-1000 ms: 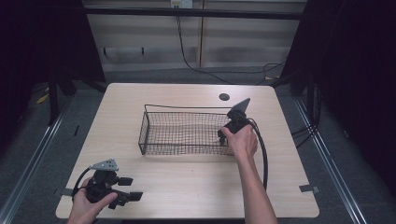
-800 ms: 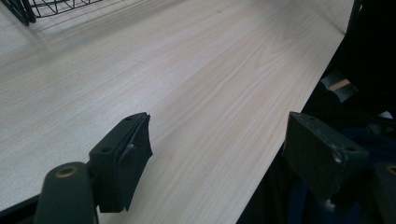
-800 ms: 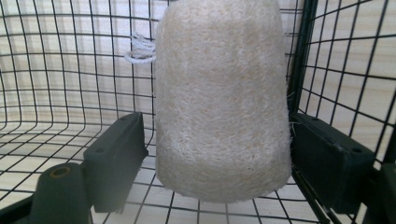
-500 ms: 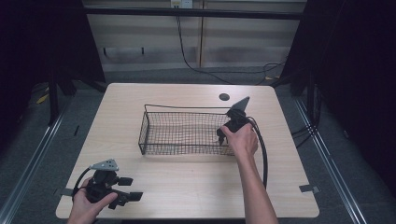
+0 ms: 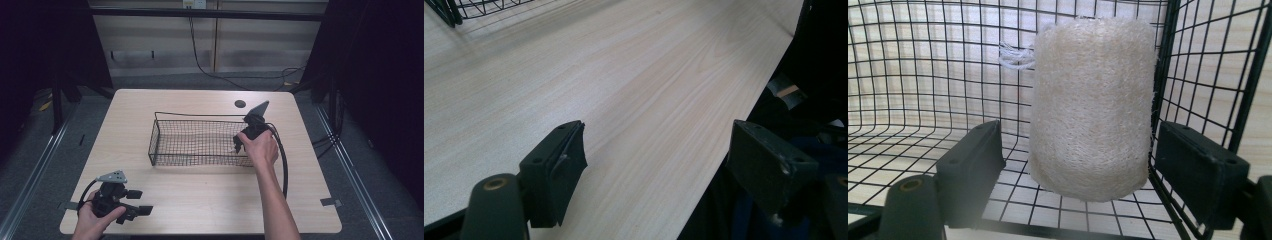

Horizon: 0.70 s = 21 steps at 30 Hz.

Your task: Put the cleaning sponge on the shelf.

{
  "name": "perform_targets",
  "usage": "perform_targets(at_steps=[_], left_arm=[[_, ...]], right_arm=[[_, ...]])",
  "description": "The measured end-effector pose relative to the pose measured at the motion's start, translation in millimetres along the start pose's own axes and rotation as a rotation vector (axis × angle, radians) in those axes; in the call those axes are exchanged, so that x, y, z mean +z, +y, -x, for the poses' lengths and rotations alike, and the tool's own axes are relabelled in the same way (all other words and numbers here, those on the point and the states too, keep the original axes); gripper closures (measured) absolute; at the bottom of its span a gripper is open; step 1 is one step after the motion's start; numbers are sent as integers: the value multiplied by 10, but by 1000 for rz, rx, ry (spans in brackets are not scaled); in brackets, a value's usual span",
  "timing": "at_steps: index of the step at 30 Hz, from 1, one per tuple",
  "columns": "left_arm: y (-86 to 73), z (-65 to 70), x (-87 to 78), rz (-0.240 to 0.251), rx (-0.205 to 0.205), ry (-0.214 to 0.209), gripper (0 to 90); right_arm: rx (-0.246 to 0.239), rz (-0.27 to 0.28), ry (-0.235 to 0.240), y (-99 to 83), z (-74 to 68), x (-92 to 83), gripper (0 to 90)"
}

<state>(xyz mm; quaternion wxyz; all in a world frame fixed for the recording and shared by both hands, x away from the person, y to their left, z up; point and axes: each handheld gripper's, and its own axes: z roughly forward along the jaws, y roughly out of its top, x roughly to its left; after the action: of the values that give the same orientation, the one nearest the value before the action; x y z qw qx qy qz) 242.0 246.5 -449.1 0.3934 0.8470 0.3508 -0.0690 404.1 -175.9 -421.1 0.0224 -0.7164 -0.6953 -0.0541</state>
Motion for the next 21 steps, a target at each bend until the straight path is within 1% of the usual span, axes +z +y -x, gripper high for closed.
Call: perform_targets(at_steps=[1, 3, 10, 17, 19, 21], left_arm=[[0, -1, -1, 0, 1, 2, 228], [0, 0, 0, 0, 0, 0, 228], [1, 0, 1, -3, 2, 2, 228], [0, -1, 1, -1, 0, 0, 228], [1, 0, 2, -3, 1, 0, 228], [1, 0, 1, -3, 1, 0, 228]], right_arm=[[-4, -4, -5, 0, -1, -3, 193], [0, 2, 3, -3, 2, -10, 194], [-7, 6, 6, -12, 10, -35, 202], [-4, 25, 20, -17, 28, -66, 210], [-10, 31, 22, -20, 37, -80, 198], [-10, 39, 7, -26, 40, -96, 185]])
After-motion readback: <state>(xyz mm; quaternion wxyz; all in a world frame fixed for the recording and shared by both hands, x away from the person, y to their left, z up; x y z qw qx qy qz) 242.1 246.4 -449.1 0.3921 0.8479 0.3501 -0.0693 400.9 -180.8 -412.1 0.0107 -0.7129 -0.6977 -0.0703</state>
